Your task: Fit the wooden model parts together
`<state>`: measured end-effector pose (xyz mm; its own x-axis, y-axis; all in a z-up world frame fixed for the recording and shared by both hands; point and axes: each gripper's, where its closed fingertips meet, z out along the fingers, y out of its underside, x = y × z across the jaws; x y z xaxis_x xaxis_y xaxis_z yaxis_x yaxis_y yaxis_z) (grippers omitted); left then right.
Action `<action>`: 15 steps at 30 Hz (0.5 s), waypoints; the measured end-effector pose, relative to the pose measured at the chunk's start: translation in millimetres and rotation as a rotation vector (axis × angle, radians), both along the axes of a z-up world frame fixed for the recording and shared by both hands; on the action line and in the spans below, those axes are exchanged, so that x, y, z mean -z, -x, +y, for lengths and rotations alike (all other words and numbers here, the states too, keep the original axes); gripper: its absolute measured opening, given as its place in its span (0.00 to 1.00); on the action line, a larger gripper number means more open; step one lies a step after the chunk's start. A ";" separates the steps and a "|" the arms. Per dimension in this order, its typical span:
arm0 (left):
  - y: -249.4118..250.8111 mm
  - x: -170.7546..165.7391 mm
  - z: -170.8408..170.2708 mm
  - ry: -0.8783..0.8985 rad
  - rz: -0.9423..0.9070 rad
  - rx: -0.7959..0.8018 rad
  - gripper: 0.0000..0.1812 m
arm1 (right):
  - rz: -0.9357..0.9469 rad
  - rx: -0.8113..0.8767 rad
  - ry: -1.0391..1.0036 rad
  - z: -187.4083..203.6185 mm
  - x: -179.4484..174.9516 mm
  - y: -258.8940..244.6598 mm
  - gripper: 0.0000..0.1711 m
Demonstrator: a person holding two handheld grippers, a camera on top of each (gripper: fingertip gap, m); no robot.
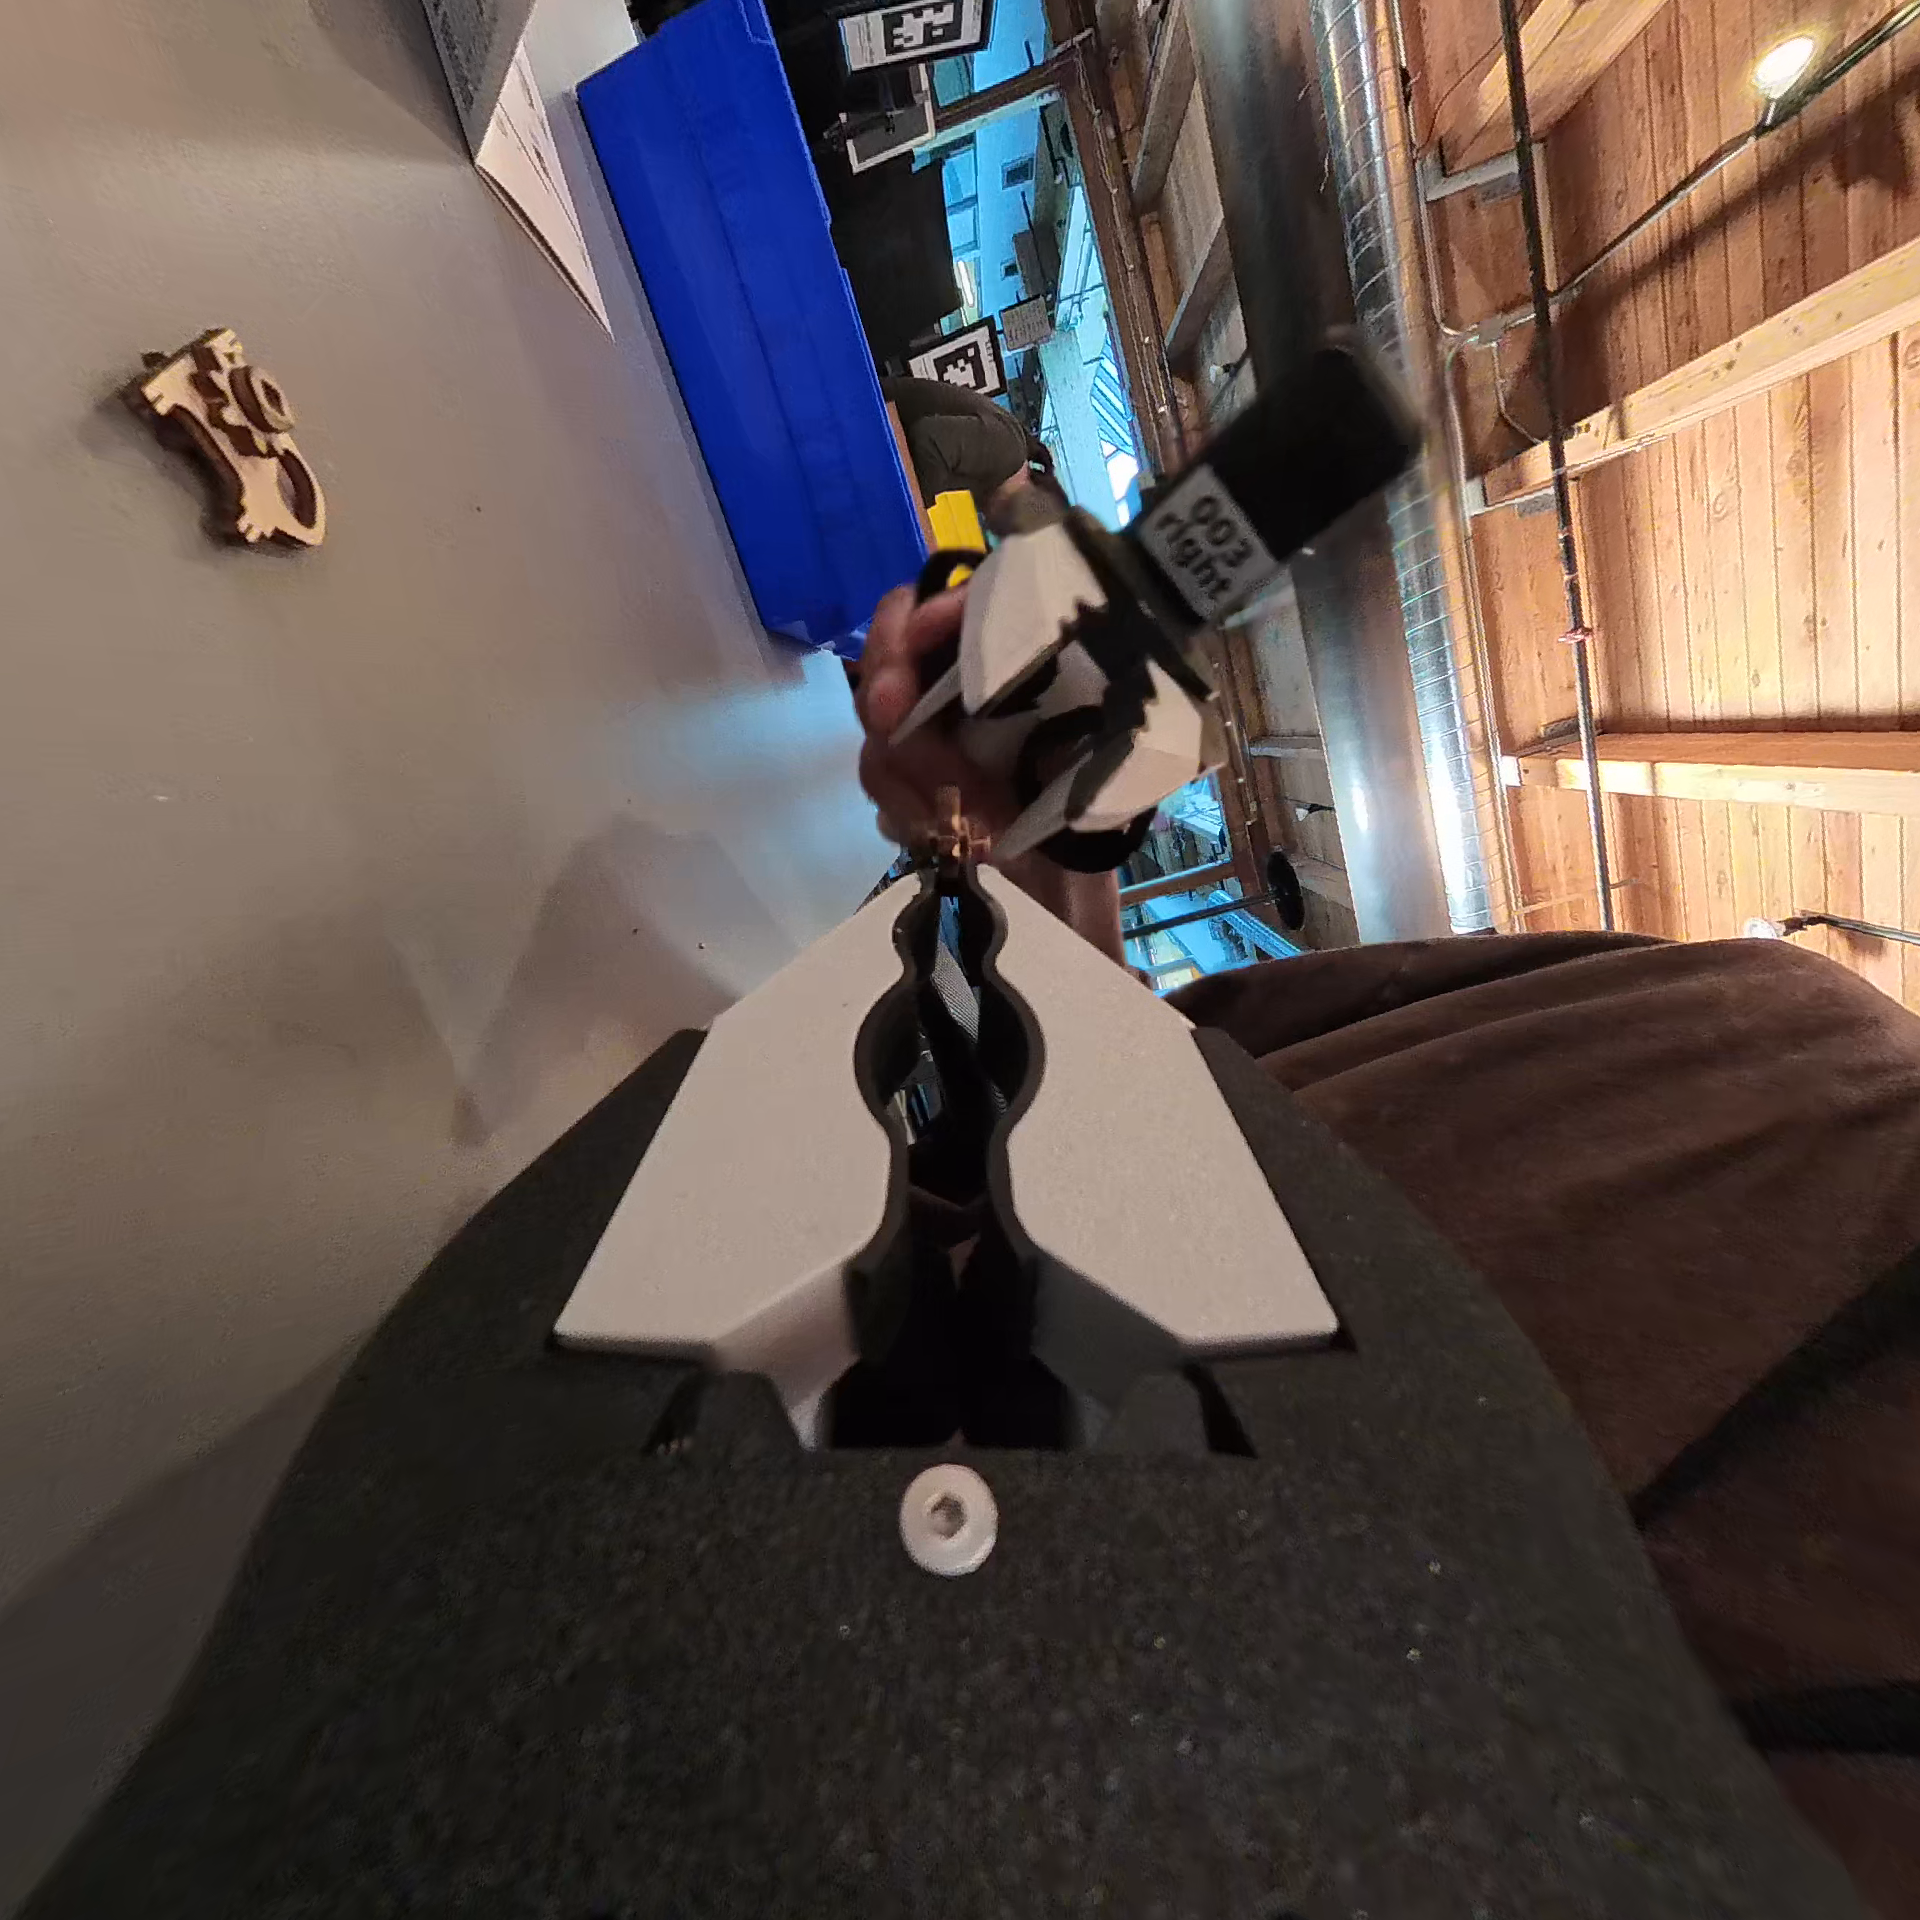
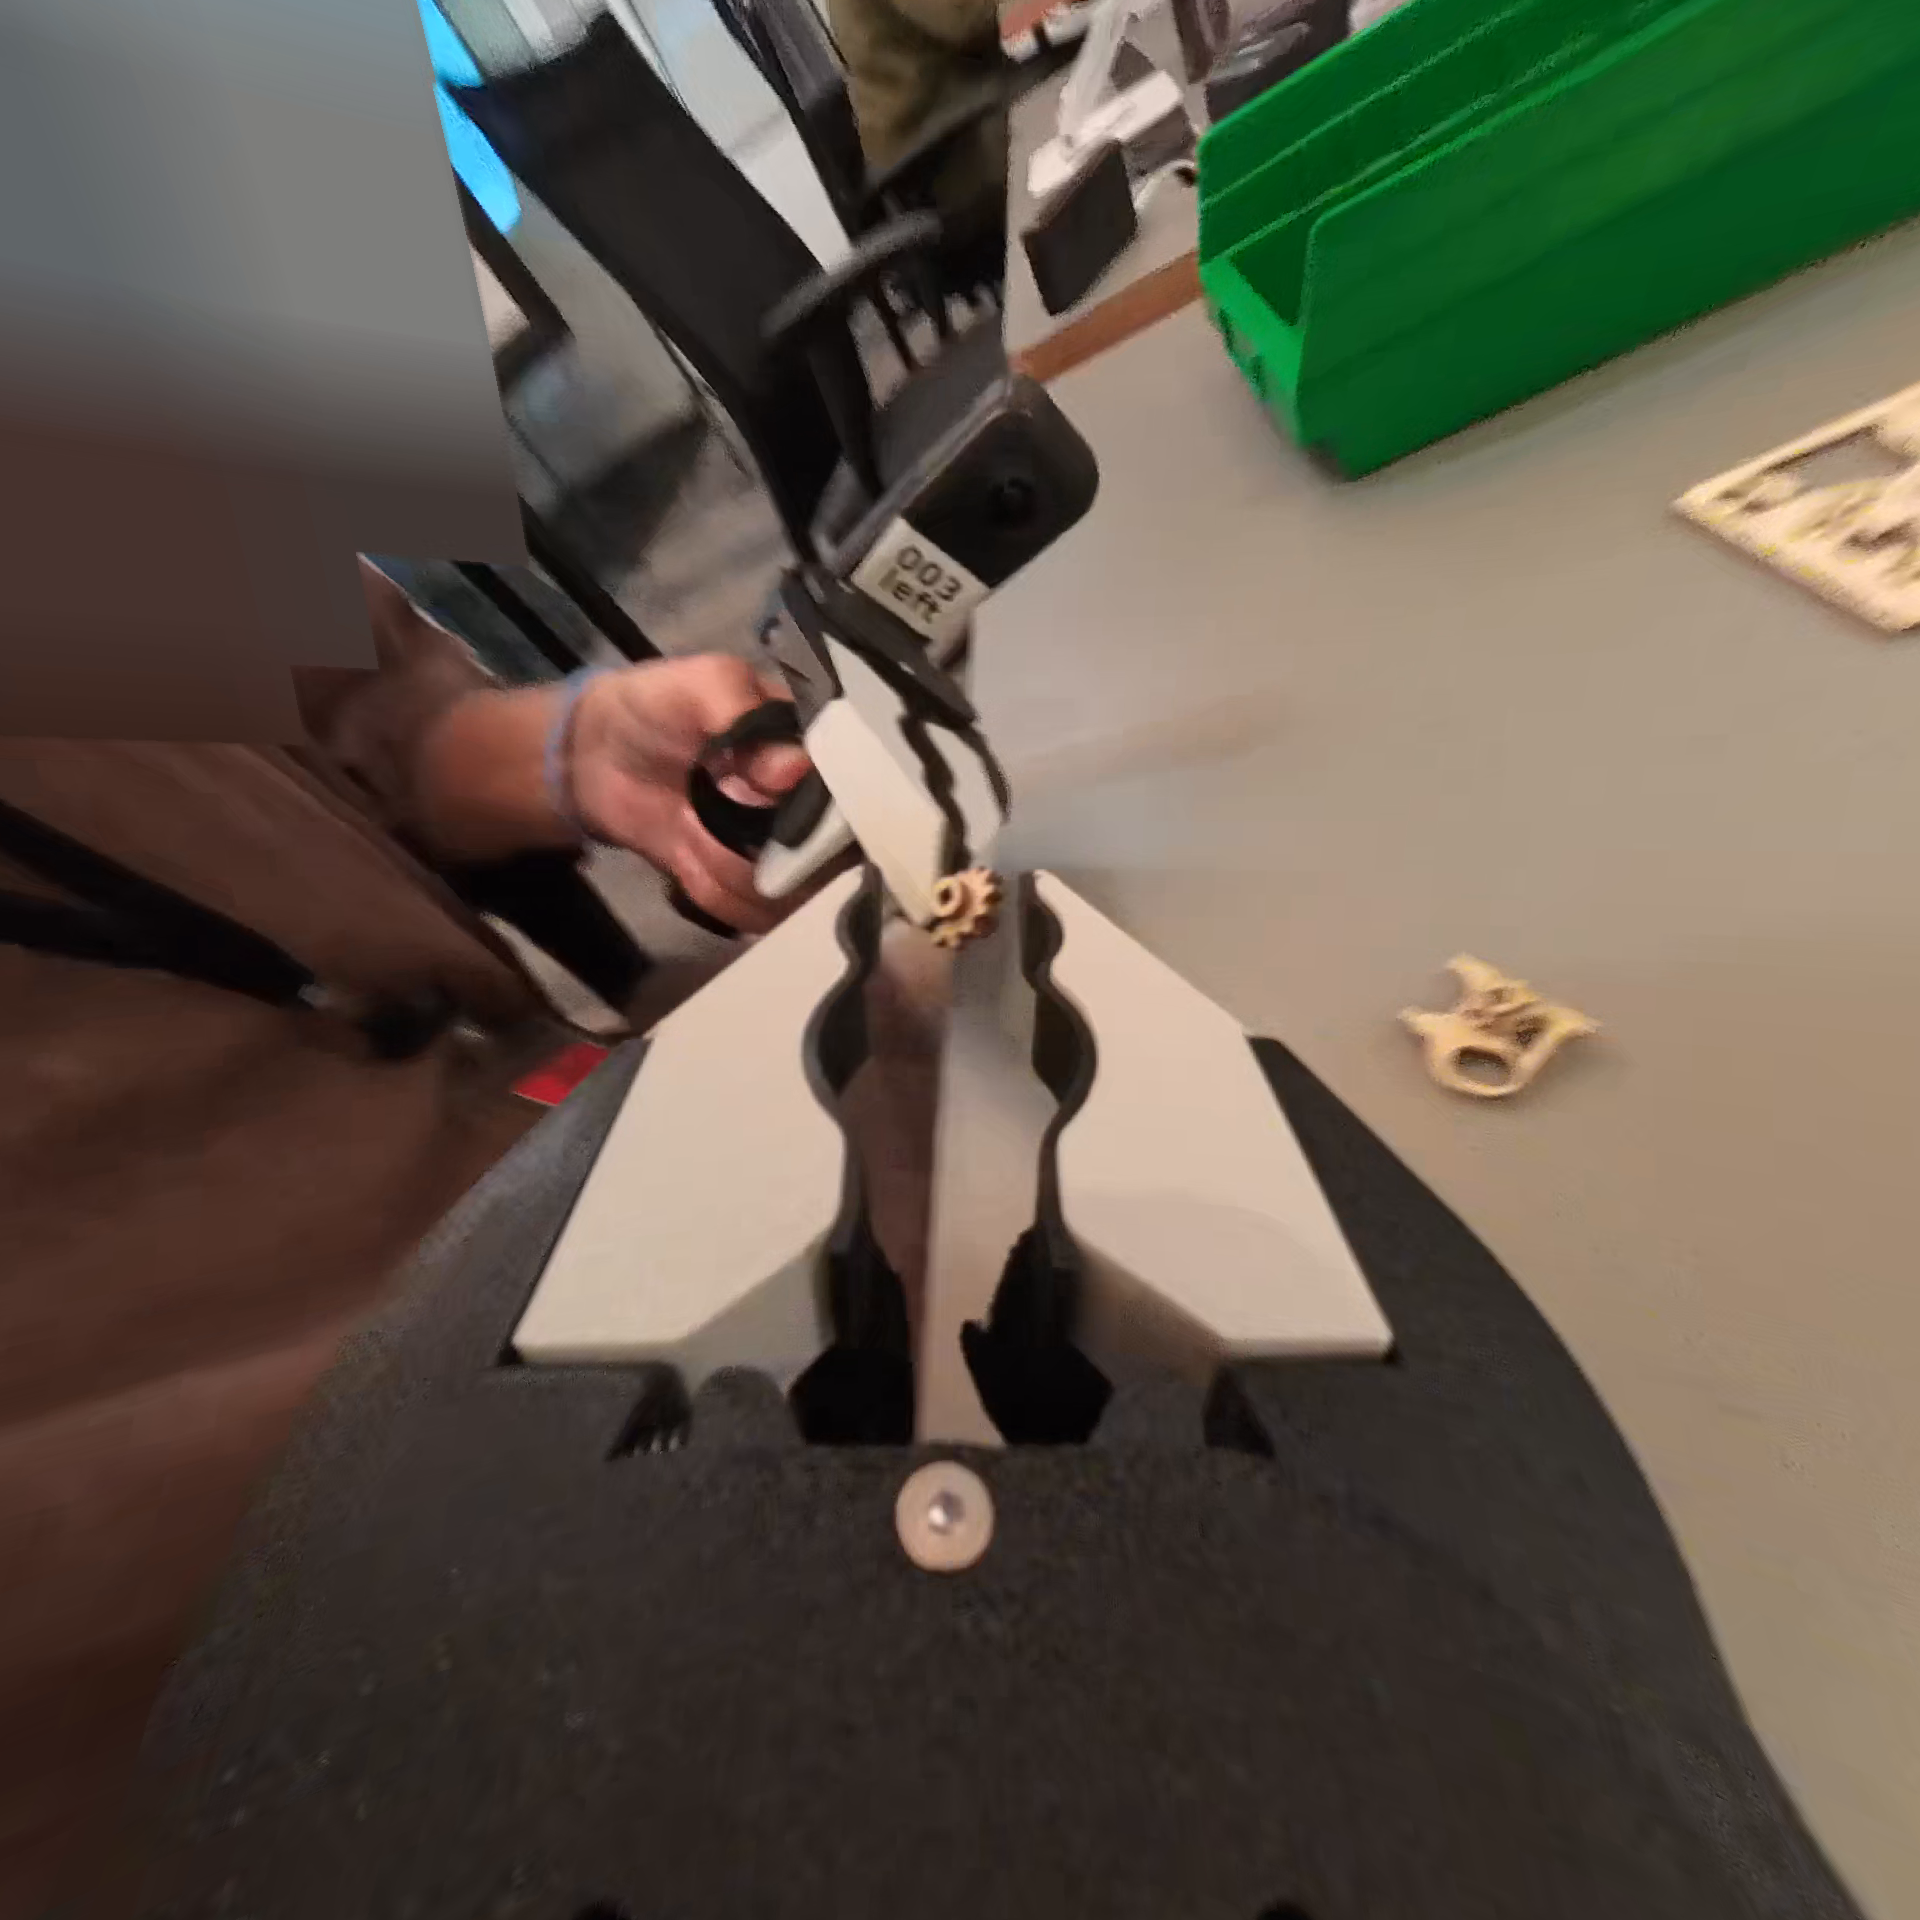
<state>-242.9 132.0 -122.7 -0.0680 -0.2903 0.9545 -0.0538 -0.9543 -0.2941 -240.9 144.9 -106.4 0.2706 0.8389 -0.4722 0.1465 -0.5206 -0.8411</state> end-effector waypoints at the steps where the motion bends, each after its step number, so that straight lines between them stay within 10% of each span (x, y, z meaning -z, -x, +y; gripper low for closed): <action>1: -0.2 0.0 -0.2 -0.008 0.004 0.000 0.00 | 0.070 0.004 0.076 -1.5 -0.7 0.8 0.16; 15: -7.3 -4.8 -11.0 -0.213 0.071 0.026 0.01 | 0.271 -0.028 0.291 -13.6 10.3 6.3 0.09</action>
